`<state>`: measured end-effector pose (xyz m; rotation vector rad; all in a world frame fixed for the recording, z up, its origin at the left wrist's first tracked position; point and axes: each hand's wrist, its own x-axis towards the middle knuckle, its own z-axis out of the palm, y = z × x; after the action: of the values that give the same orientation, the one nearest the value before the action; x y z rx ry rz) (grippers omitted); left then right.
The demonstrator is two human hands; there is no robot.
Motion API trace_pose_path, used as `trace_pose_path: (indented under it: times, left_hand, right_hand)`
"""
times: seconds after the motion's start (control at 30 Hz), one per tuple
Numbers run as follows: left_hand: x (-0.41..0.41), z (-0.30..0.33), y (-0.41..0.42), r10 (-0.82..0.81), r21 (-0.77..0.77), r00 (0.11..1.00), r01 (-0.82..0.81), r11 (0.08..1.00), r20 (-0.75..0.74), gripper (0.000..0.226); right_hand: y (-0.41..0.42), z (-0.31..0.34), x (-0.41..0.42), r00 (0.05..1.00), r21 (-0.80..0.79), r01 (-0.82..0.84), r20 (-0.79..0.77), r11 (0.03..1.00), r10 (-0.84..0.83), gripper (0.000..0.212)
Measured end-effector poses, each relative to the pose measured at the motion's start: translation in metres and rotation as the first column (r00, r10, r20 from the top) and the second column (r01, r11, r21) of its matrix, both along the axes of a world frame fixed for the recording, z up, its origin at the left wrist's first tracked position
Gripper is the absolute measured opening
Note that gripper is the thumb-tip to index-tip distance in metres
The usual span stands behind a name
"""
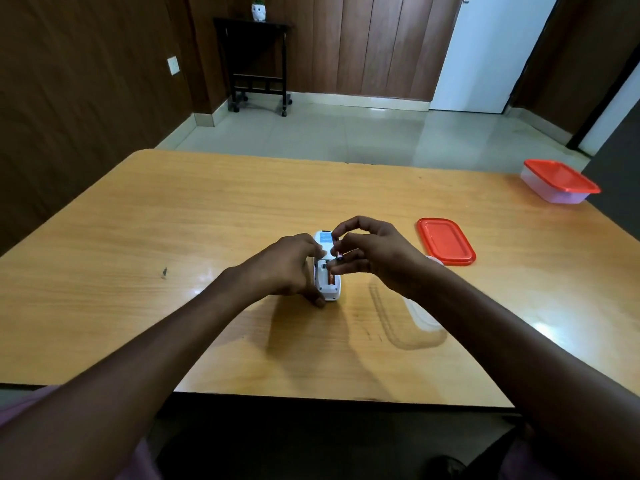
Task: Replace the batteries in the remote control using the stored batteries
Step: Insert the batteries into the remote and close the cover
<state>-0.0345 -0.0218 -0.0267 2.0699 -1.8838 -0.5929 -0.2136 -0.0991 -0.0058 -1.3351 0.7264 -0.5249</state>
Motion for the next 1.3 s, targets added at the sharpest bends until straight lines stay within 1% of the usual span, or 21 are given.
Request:
trace_pose_path:
  times: [0.07,0.13,0.2,0.23,0.3,0.4,0.47,0.63,0.73,0.8,0.93,1.07,1.2,1.3]
  left_hand:
    - [0.000,0.000,0.000,-0.002,0.004,1.000,0.002,1.000,-0.004,0.099]
    - [0.000,0.000,0.000,0.000,0.002,1.000,0.000,1.000,-0.013,0.095]
    - [0.001,-0.001,0.001,-0.001,0.001,1.000,0.001,1.000,-0.012,0.092]
    - [0.001,-0.001,0.000,-0.003,-0.001,1.000,0.003,1.000,-0.010,0.091]
    - [0.001,-0.002,0.000,0.001,-0.006,1.000,-0.001,1.000,-0.016,0.090]
    - [0.003,-0.005,-0.001,-0.001,-0.011,1.000,0.001,1.000,-0.006,0.098]
    - [0.003,-0.006,-0.002,-0.008,-0.012,1.000,0.008,1.000,0.007,0.098]
    - [0.005,-0.007,-0.003,-0.012,-0.007,1.000,0.012,1.000,-0.010,0.091]
    - [0.005,-0.007,-0.003,-0.016,-0.012,1.000,0.016,1.000,-0.014,0.093]
    - [0.004,-0.007,-0.003,-0.012,-0.014,1.000,0.012,1.000,-0.015,0.095]
    - [0.004,-0.008,-0.004,-0.010,-0.016,1.000,0.010,1.000,-0.001,0.088]
    - [0.006,-0.010,-0.004,-0.024,-0.037,1.000,0.023,0.999,-0.020,0.080]
    - [0.007,-0.012,-0.005,-0.016,-0.041,1.000,0.015,0.999,-0.018,0.083]
    - [0.007,-0.013,-0.006,-0.003,-0.048,1.000,0.002,0.999,-0.004,0.095]
  right_hand:
    - [-0.002,0.000,-0.001,1.000,0.029,-0.028,0.009,0.999,0.027,0.015]
    - [-0.004,0.000,-0.003,0.995,0.045,-0.094,0.017,0.995,0.094,0.019]
    - [-0.005,-0.001,-0.005,0.988,0.008,-0.156,-0.003,0.988,0.156,0.031]
    - [-0.005,-0.001,-0.005,0.987,-0.025,-0.160,-0.020,0.987,0.160,0.036]
    - [-0.005,-0.003,-0.004,0.992,-0.074,-0.121,-0.040,0.990,0.118,0.036]
    - [-0.003,-0.004,-0.002,0.998,-0.138,-0.034,-0.057,0.990,0.026,0.017]
    - [-0.002,-0.006,-0.001,0.996,-0.222,-0.015,-0.093,0.975,-0.006,0.019]
    - [0.004,-0.008,0.000,0.966,-0.487,-0.054,-0.246,0.872,-0.078,0.009]
    - [0.006,-0.011,0.002,0.945,-0.641,-0.088,-0.296,0.762,-0.139,0.009]
    - [0.009,-0.013,0.004,0.937,-0.705,-0.099,-0.304,0.703,-0.174,0.011]
    - [0.011,-0.020,0.010,0.935,-0.741,-0.031,-0.259,0.671,-0.243,0.011]
    - [0.014,-0.026,0.016,0.927,-0.725,-0.006,-0.263,0.689,-0.268,0.006]
    - [0.011,-0.021,0.019,0.903,-0.738,-0.063,-0.328,0.672,-0.277,0.007]
    - [0.008,-0.021,0.017,0.854,-0.727,-0.156,-0.440,0.669,-0.279,0.006]
